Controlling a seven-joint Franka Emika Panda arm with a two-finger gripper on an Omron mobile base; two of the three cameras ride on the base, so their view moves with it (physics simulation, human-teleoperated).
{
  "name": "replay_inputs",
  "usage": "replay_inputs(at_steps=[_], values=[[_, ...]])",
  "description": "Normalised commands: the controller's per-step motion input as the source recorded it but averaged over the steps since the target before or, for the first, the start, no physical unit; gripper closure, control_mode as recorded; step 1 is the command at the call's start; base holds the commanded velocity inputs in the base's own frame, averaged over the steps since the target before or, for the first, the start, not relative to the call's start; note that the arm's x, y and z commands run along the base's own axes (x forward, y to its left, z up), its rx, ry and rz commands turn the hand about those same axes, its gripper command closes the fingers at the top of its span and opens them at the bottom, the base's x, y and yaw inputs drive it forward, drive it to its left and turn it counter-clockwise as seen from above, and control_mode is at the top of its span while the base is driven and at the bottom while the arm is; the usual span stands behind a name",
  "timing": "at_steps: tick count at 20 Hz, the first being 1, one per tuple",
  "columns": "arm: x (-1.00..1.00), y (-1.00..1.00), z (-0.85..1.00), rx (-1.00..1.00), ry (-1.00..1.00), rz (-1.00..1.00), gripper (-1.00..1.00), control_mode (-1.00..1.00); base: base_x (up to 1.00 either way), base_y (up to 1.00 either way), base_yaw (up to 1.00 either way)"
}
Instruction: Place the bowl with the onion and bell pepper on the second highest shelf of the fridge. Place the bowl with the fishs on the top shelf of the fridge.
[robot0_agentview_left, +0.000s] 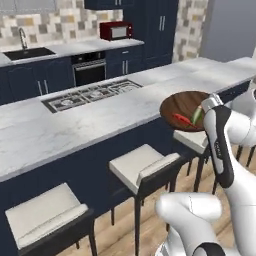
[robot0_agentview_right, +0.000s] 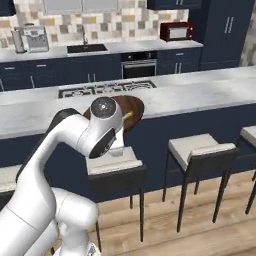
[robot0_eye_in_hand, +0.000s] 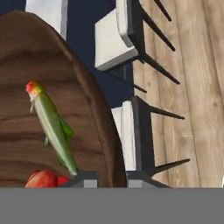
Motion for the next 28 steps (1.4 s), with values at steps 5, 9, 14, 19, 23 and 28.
replay_inputs(at_steps=[5,9,14,19,23,28], values=[[0.0,0.0,0.0,0.0,0.0,0.0,1.0,1.0,0.0,-0.63,-0.72],[0.0,0.0,0.0,0.0,0.0,0.0,1.0,1.0,0.0,-0.83,-0.7],[0.0,0.0,0.0,0.0,0.0,0.0,1.0,1.0,0.04,-0.86,-0.67],[0.0,0.0,0.0,0.0,0.0,0.0,1.0,1.0,0.59,-0.84,-0.51],[0.0,0.0,0.0,0.0,0.0,0.0,1.0,1.0,1.0,-0.61,-0.34],[0.0,0.0,0.0,0.0,0.0,0.0,1.0,1.0,1.0,-0.43,-0.25]])
